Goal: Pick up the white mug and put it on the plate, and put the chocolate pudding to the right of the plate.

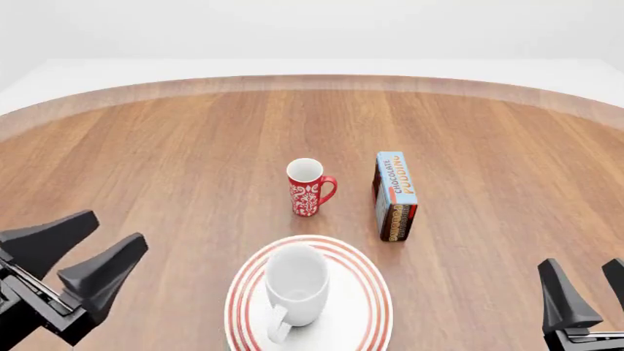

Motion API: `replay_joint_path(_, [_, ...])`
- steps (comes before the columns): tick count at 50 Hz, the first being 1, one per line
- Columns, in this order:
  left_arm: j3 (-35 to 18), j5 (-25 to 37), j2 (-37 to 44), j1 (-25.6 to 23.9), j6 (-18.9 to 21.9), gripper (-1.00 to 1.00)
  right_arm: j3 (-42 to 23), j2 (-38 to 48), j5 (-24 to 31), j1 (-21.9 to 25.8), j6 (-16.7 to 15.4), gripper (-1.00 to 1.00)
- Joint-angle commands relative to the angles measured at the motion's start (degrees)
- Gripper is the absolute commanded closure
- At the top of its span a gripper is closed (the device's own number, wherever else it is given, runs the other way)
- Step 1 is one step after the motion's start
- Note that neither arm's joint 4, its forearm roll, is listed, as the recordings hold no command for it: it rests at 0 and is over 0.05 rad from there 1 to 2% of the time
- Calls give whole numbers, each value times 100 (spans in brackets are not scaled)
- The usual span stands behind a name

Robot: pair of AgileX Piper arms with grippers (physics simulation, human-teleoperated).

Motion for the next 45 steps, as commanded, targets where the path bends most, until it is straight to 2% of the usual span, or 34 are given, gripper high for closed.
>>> replay_joint_path(1, [262,-154,-398,578,71,-100,1,0,0,-2,-1,-100])
replay_joint_path(10, [650,-539,-556,1065,240,-100,-2,0,0,-6,1,-100])
replay_joint_path(24, [1040,-916,-811,1639,177,-100,-3,0,4,-7,5,-100])
replay_joint_path(25, [1153,-1087,-802,1769,138,-100,-3,0,3,-8,4,-100])
replay_joint_path(32, [1405,-1496,-746,1921,139,-100,-2,0,3,-9,5,-100])
replay_joint_path(45, [1836,-1832,-1062,2388,139,-100,-1,0,3,-11,0,-100])
